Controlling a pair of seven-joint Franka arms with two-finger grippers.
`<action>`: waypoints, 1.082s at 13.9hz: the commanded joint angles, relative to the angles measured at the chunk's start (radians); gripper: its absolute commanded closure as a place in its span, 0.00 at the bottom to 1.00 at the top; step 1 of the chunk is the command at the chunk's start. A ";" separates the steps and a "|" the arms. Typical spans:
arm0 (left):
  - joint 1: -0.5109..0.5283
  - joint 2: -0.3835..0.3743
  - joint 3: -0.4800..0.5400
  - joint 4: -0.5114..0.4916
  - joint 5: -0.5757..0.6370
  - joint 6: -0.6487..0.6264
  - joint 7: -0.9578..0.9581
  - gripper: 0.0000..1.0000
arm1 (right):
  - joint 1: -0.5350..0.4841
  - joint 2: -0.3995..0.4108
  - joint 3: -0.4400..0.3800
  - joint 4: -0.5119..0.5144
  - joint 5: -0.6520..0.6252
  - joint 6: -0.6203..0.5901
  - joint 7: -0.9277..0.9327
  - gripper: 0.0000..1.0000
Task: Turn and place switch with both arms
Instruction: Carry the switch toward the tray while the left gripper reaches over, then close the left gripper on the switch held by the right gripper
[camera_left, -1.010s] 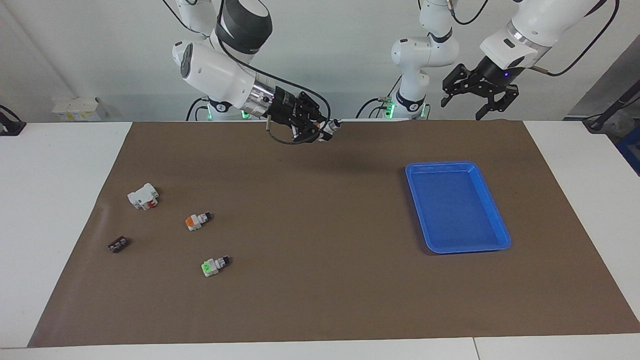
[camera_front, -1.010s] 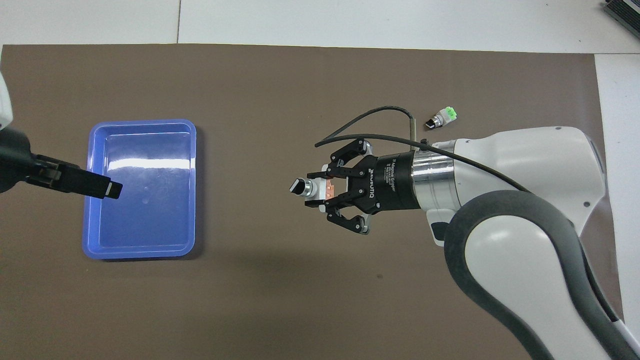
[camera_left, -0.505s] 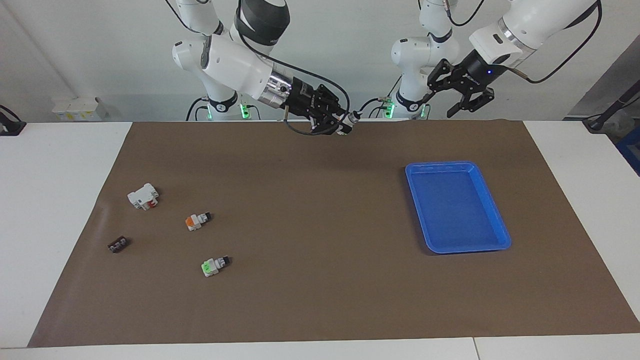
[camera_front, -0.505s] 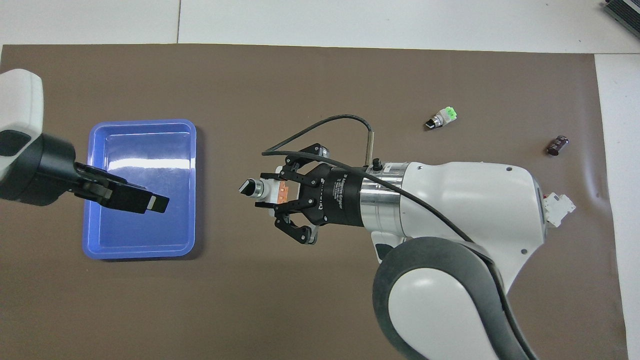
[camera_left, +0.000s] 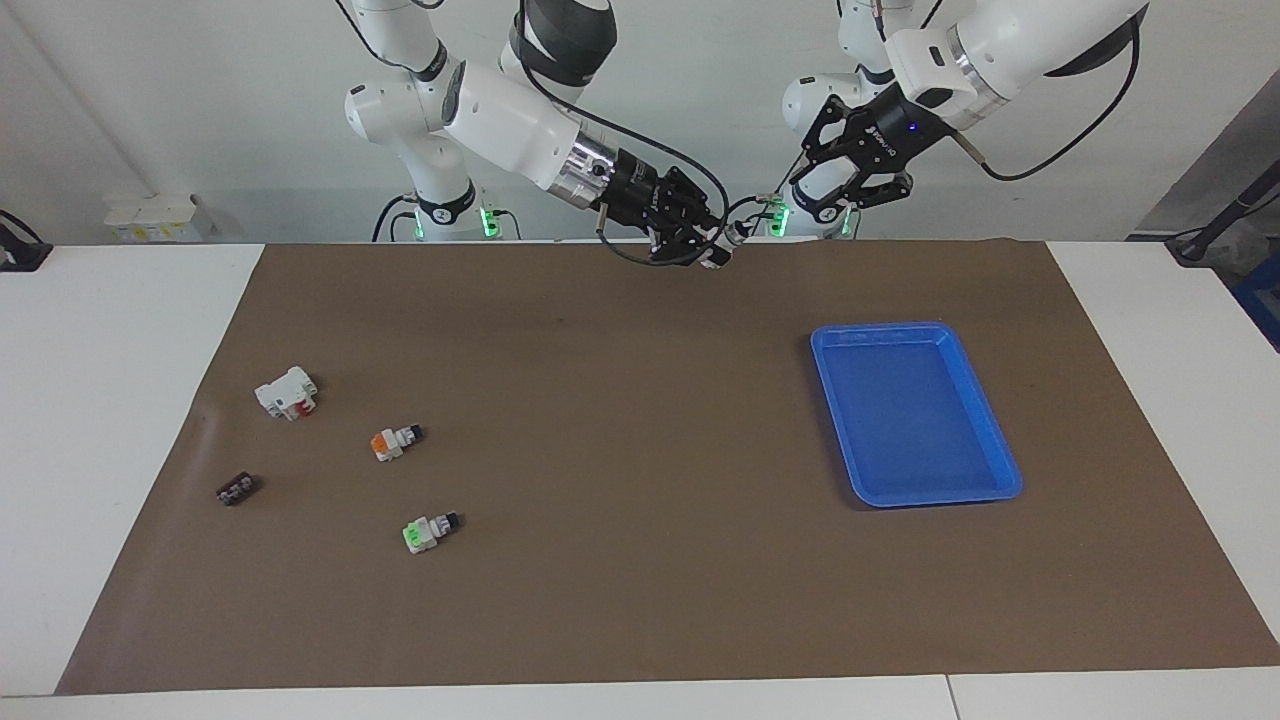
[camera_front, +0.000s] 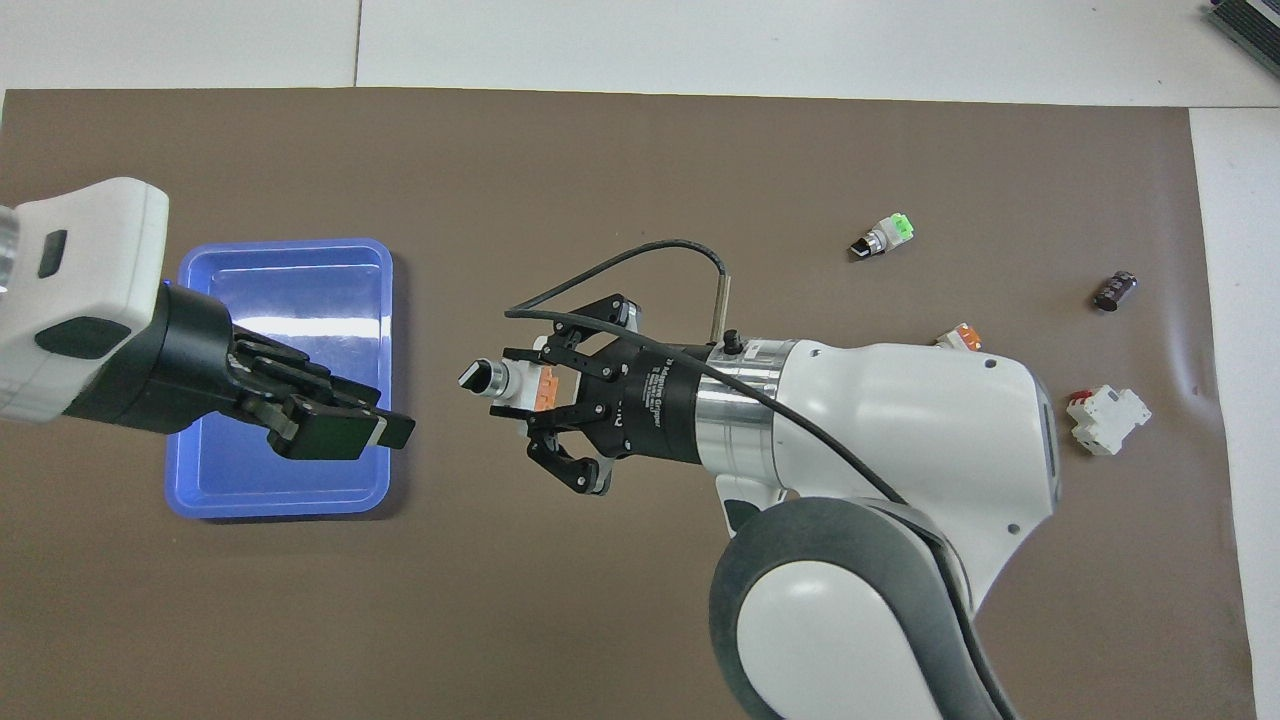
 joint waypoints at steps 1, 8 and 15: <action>-0.013 -0.042 -0.023 -0.062 -0.017 0.076 0.051 0.53 | 0.019 0.002 0.006 -0.007 0.024 0.048 0.003 1.00; -0.013 -0.066 -0.063 -0.123 -0.008 0.182 0.175 0.50 | 0.019 0.002 0.005 -0.009 0.024 0.048 0.000 1.00; -0.005 -0.088 -0.065 -0.177 -0.007 0.265 0.192 0.51 | 0.019 0.002 0.005 -0.009 0.024 0.050 -0.001 1.00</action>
